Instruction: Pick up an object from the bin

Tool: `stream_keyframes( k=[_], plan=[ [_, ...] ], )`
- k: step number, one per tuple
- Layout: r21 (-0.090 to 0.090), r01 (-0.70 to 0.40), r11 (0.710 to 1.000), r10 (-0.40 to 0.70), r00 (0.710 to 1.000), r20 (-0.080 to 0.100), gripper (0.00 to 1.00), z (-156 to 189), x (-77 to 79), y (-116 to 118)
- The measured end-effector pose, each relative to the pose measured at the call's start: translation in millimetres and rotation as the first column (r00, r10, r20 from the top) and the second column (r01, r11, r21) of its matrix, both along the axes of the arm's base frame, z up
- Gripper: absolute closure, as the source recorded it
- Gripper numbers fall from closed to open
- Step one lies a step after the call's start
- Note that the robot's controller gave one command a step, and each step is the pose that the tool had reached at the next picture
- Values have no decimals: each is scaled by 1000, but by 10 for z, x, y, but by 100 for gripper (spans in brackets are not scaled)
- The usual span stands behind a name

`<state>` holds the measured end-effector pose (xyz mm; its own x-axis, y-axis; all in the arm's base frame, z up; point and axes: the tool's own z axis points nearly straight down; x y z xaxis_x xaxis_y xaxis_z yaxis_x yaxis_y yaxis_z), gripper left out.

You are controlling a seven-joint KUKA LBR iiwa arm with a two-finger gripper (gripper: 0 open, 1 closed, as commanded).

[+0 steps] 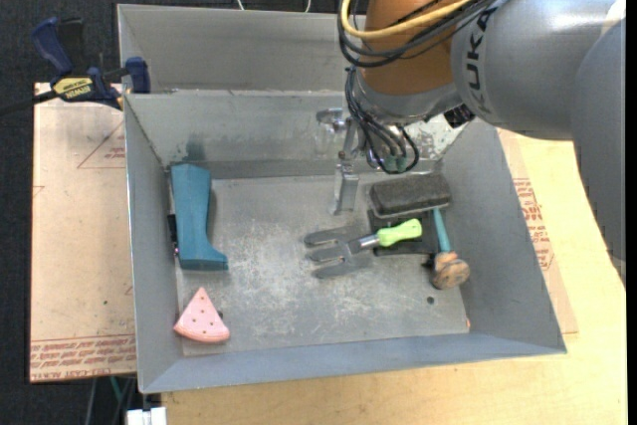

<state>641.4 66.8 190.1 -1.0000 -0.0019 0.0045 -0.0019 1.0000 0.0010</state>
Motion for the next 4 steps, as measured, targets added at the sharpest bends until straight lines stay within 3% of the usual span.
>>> stream_keyframes(
  k=[1,2,3,4],
  plan=[
    [1,1,1000,-1,1000,6,0,52,10,-2],
    [2,68,998,-68,998,8,0,-611,-202,-371],
    [1,-136,991,136,991,14,0,-1009,-141,-736],
    [2,-144,990,144,990,10,0,-1130,-249,-975]
  ],
)
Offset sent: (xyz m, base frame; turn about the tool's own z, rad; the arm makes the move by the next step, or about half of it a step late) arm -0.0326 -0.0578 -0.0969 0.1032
